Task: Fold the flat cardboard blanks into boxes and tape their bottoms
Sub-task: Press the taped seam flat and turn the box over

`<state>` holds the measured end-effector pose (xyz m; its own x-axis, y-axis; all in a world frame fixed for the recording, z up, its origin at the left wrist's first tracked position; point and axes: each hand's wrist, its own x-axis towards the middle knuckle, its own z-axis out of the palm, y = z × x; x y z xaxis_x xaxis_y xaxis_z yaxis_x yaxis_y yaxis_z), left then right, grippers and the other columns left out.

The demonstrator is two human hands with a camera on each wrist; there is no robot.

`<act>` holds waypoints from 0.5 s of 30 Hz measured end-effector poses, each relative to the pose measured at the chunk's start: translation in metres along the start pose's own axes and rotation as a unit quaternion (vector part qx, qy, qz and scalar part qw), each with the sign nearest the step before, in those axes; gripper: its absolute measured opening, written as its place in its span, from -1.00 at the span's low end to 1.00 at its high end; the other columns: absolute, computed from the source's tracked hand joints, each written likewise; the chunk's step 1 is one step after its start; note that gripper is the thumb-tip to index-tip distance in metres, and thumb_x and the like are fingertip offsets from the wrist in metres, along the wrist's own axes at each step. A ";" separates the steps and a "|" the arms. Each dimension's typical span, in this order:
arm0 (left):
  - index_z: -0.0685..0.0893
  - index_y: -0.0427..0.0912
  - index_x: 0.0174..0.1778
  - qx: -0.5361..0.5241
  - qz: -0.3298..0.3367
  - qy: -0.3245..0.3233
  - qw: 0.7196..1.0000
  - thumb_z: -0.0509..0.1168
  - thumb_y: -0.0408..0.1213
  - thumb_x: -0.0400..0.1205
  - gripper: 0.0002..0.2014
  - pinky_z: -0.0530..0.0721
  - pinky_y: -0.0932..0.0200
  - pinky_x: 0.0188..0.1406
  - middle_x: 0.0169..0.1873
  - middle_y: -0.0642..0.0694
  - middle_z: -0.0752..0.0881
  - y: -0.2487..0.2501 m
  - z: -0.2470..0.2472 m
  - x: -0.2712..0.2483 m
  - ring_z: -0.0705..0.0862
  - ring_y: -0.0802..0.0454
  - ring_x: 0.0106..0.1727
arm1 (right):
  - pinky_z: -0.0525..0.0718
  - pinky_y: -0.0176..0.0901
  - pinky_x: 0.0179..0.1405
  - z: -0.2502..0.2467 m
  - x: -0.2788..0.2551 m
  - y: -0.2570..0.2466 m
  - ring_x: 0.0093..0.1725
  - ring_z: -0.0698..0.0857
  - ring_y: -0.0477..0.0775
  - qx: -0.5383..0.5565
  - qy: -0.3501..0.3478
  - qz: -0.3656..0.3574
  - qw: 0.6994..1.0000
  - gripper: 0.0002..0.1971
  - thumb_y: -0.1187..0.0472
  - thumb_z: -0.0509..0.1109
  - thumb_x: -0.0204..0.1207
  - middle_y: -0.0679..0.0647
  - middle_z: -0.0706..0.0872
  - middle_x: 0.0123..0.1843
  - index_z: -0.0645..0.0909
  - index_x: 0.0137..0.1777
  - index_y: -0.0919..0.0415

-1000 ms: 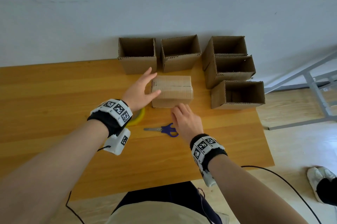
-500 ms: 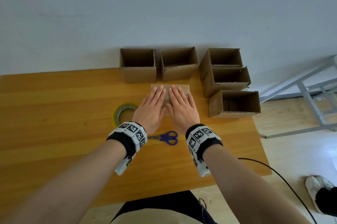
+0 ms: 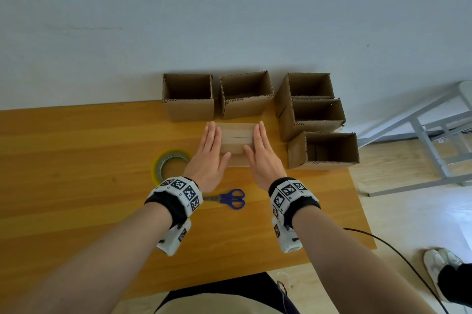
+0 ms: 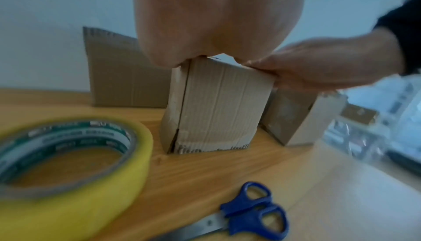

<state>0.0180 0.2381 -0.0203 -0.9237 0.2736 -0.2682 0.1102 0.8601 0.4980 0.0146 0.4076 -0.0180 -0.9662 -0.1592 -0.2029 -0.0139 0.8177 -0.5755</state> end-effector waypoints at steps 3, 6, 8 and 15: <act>-0.35 -0.23 0.61 -0.144 -0.060 0.011 0.988 -0.10 -0.01 0.76 -0.32 -0.23 0.24 0.51 0.59 -0.08 -0.45 0.009 -0.001 0.004 -0.38 0.09 0.61 | 0.42 -0.29 0.30 0.001 0.001 -0.008 0.54 0.36 0.05 0.082 0.009 0.041 0.996 -0.35 0.00 0.01 0.74 0.01 -0.21 0.72 -0.21 0.69 0.16; -0.28 -0.22 0.64 -0.215 -0.104 0.041 0.970 -0.09 -0.04 0.76 -0.34 -0.16 0.29 0.46 0.64 -0.10 -0.31 0.014 -0.001 0.008 -0.22 0.05 0.66 | 0.28 -0.17 0.54 0.002 0.003 -0.009 0.60 0.28 0.07 0.175 0.021 0.093 0.980 -0.34 0.01 0.08 0.72 0.10 0.08 0.70 -0.18 0.69 0.13; -0.22 -0.17 0.65 -0.269 -0.134 0.062 0.952 -0.07 -0.05 0.76 -0.37 -0.11 0.26 0.48 0.67 -0.09 -0.16 0.016 -0.003 0.012 -0.13 0.03 0.67 | 0.39 -0.03 0.52 0.000 0.007 -0.010 0.53 0.39 0.11 0.225 0.018 0.136 0.965 -0.35 -0.01 0.09 0.72 0.14 0.29 0.63 -0.14 0.69 0.11; 0.20 -0.21 0.57 -0.367 -0.217 0.087 0.901 0.32 0.06 0.58 -0.26 0.50 -0.08 0.40 0.40 -0.14 0.51 0.008 -0.002 0.032 0.52 -0.11 0.39 | 0.61 -0.08 0.18 -0.005 0.021 -0.008 0.26 0.60 0.12 0.259 0.010 0.203 0.944 -0.37 -0.18 0.28 0.58 0.13 0.59 0.34 0.30 0.49 0.20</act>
<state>-0.0115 0.2530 -0.0232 -0.8720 -0.1454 -0.4674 -0.4879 0.3368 0.8053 -0.0066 0.4008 -0.0139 -0.8700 0.1240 -0.4771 0.4806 0.4287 -0.7650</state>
